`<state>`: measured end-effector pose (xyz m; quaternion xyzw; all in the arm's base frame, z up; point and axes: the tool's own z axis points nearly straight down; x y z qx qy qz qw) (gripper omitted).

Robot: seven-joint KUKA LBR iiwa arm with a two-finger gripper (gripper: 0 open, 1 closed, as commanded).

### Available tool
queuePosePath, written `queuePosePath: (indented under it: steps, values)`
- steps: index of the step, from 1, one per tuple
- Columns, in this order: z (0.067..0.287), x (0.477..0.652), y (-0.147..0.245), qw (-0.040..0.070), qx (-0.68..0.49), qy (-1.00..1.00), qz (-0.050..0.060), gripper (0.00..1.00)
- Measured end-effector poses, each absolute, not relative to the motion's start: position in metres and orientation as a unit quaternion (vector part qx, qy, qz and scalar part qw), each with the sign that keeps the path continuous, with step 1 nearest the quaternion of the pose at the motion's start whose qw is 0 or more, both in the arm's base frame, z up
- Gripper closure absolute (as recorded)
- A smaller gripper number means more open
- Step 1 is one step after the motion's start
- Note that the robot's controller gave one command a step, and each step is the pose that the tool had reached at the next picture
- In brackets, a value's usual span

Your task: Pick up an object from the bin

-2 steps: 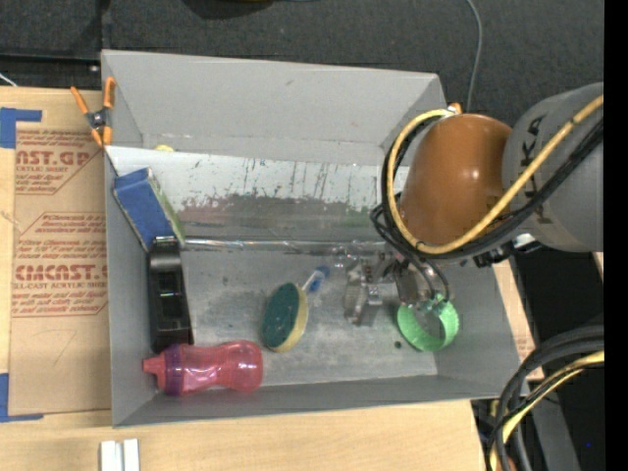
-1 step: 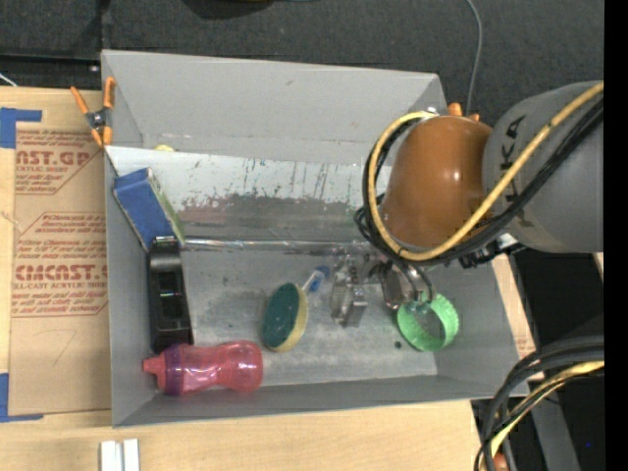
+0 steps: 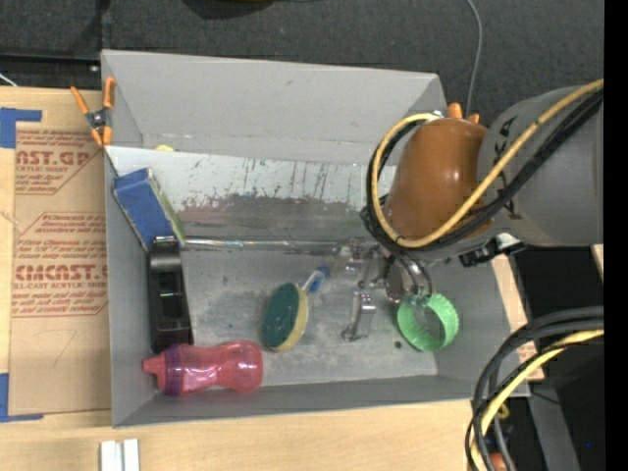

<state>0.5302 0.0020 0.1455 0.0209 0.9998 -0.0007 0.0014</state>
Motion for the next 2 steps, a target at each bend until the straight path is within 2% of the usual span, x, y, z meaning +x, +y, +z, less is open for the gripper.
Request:
queuePosePath:
  steps: [1,2]
  values:
    - [0.145,0.530,0.002,0.001,0.021,1.000,-0.001,0.00]
    - [0.097,0.562,0.067,0.001,0.011,1.000,0.001,0.00]
